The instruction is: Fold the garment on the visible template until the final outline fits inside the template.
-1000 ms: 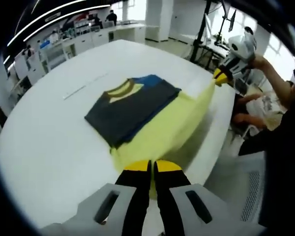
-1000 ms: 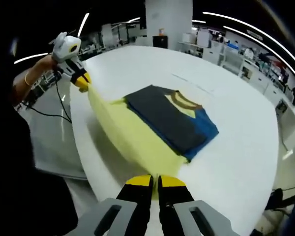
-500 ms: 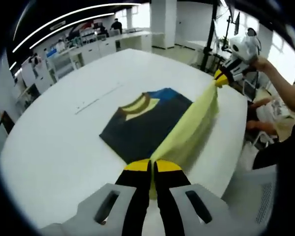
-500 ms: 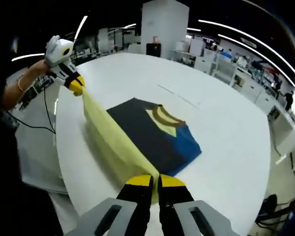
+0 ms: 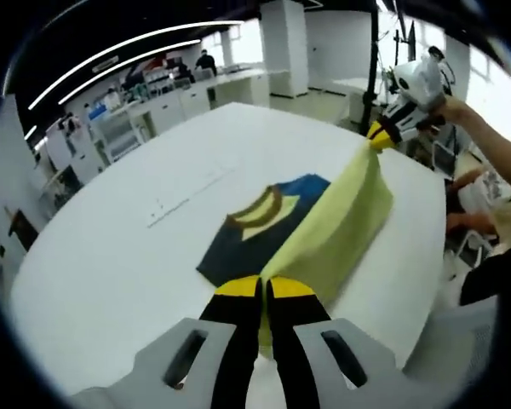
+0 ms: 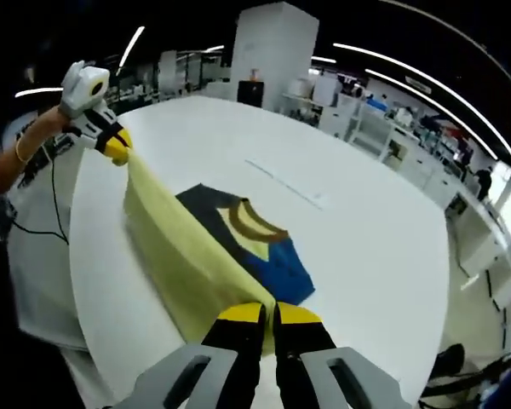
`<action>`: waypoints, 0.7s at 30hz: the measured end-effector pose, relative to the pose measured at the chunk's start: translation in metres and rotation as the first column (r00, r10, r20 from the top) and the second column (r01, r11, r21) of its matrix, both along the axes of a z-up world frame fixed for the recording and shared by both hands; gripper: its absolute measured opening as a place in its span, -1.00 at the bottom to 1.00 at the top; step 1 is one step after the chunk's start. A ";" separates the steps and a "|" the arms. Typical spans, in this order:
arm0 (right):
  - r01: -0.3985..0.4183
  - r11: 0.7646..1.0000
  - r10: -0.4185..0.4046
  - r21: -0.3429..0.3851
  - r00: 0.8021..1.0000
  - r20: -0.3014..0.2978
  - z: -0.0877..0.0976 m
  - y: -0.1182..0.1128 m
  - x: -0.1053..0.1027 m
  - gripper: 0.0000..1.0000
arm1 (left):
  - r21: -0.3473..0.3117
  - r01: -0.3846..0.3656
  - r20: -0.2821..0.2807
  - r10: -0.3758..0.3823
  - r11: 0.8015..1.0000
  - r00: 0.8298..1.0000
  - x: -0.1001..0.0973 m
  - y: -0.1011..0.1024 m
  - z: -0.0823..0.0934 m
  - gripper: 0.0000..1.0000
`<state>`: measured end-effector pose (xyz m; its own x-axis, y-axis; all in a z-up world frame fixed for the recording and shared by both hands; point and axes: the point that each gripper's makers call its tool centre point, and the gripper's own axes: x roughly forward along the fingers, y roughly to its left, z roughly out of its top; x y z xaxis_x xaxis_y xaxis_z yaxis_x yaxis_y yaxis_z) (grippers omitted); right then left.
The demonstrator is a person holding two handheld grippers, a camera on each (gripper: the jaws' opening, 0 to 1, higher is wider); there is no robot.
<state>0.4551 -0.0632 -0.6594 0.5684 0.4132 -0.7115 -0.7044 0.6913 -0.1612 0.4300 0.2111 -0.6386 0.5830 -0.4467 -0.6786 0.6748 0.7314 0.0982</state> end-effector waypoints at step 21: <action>0.073 0.990 -0.051 -0.118 0.982 0.181 0.002 0.002 0.064 -1.00 | -0.024 -0.096 0.101 0.097 0.995 0.990 0.055 0.000 0.008 -1.00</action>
